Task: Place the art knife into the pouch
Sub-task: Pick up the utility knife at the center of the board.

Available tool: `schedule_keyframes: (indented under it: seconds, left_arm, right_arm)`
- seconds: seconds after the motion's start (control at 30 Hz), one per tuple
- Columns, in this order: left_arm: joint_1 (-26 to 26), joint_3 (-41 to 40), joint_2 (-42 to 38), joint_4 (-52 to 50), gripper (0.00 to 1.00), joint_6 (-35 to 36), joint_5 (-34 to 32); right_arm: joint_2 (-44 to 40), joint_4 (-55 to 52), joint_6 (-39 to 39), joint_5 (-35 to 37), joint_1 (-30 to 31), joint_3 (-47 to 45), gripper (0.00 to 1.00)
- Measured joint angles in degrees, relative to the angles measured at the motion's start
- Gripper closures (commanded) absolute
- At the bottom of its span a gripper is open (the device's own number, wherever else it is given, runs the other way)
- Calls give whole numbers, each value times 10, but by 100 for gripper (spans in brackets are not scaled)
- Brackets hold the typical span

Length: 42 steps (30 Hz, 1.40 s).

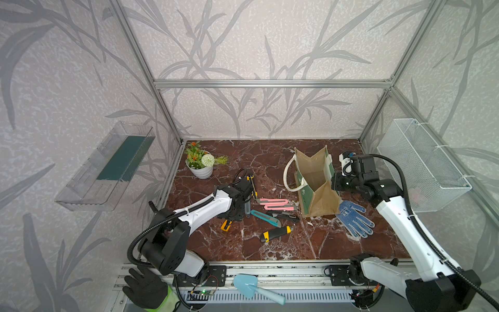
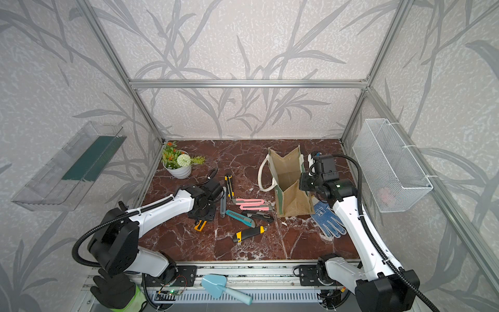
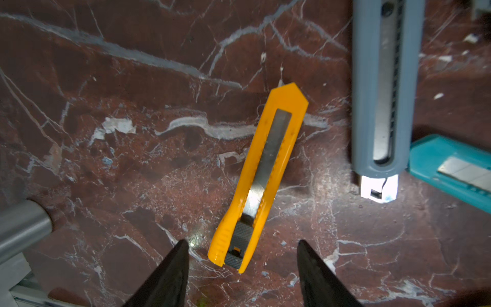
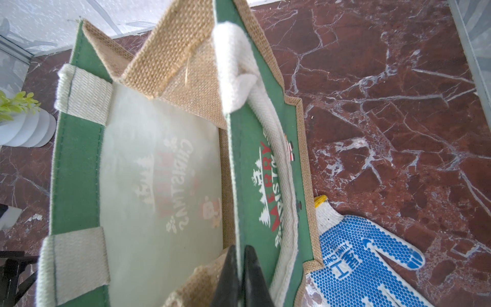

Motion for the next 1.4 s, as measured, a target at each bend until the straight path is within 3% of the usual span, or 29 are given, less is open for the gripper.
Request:
schedule_keyframes:
  seconds: [0.53,1.4]
  left_arm:
    - [33,-39,-1,41,38,-17,36]
    - [41,-45,43,71,68,-30,63]
  right_arm:
    - [-10,-1,-2,6,0,-5,100]
    - [-33,6,7,14,0,-25,100]
